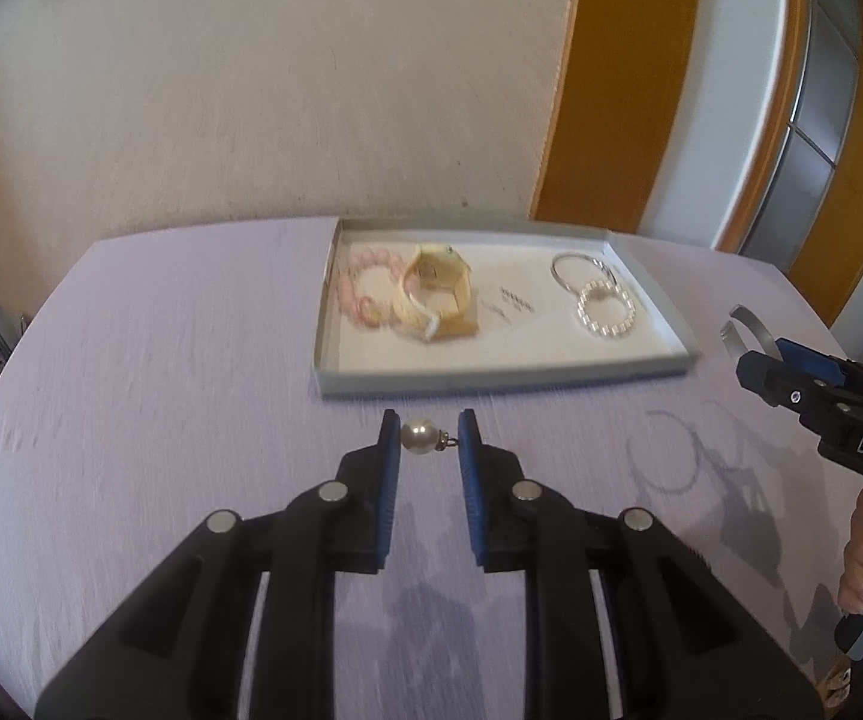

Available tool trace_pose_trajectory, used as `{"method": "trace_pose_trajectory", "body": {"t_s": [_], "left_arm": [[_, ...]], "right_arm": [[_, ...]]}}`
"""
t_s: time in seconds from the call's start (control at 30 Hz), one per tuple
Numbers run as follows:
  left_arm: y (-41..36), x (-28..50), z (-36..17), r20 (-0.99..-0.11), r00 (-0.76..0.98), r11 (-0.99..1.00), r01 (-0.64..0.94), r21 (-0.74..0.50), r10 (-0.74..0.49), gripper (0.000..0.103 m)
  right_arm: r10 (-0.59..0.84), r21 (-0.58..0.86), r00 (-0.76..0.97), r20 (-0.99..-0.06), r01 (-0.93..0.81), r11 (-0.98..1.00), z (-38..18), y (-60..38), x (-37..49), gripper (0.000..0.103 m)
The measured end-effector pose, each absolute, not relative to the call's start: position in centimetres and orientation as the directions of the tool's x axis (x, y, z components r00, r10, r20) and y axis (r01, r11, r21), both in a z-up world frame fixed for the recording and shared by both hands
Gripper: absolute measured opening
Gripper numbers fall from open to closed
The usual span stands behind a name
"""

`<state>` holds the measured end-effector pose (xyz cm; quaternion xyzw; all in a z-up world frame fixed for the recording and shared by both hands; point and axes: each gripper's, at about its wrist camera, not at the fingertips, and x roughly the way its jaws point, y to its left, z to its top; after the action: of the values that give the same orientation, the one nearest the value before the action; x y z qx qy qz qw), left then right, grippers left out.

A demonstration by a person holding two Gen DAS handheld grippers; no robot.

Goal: Organize jewelry
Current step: 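Carry the cuff and pendant into the tray, opening the right tool over it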

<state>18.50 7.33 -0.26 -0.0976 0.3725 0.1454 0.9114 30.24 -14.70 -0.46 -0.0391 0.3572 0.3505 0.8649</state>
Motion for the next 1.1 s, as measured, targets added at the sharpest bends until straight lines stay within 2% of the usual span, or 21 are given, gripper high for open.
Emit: {"method": "trace_pose_trajectory", "body": {"t_s": [0.27,0.57,0.7,0.73,0.77,0.8,1.1], "left_arm": [[10.0,23.6,0.4,-0.705,0.688,0.937,-0.335,-0.099,0.172,0.020],[12.2,29.3,-0.9,-0.718,0.678,0.944,-0.316,-0.093,0.156,0.020],[12.6,30.3,-1.6,-0.728,0.669,0.946,-0.311,-0.087,0.153,0.020],[12.7,30.5,-1.9,-0.730,0.666,0.946,-0.311,-0.087,0.152,0.020],[12.9,30.6,-2.0,-0.732,0.665,0.946,-0.311,-0.088,0.150,0.020],[12.9,30.8,-2.1,-0.733,0.663,0.946,-0.311,-0.088,0.150,0.020],[13.1,32.1,-2.8,-0.742,0.655,0.948,-0.306,-0.085,0.144,0.020]], "right_arm": [[0.589,0.167,0.523,-0.616,-0.644,0.746,-0.2,-11.2,34.7,0.067],[0.562,0.197,0.516,-0.646,-0.599,0.776,-2.7,-8.1,39.7,0.068],[0.533,0.166,0.528,-0.661,-0.590,0.790,-3.8,-7.0,40.8,0.068],[0.530,0.164,0.527,-0.665,-0.589,0.791,-3.9,-6.9,41.0,0.072],[0.528,0.165,0.527,-0.666,-0.586,0.793,-4.1,-6.9,41.1,0.081],[0.533,0.173,0.527,-0.662,-0.585,0.793,-4.2,-6.9,41.2,0.082],[0.571,0.233,0.508,-0.645,-0.581,0.780,-4.8,-7.8,41.6,0.082]]}}
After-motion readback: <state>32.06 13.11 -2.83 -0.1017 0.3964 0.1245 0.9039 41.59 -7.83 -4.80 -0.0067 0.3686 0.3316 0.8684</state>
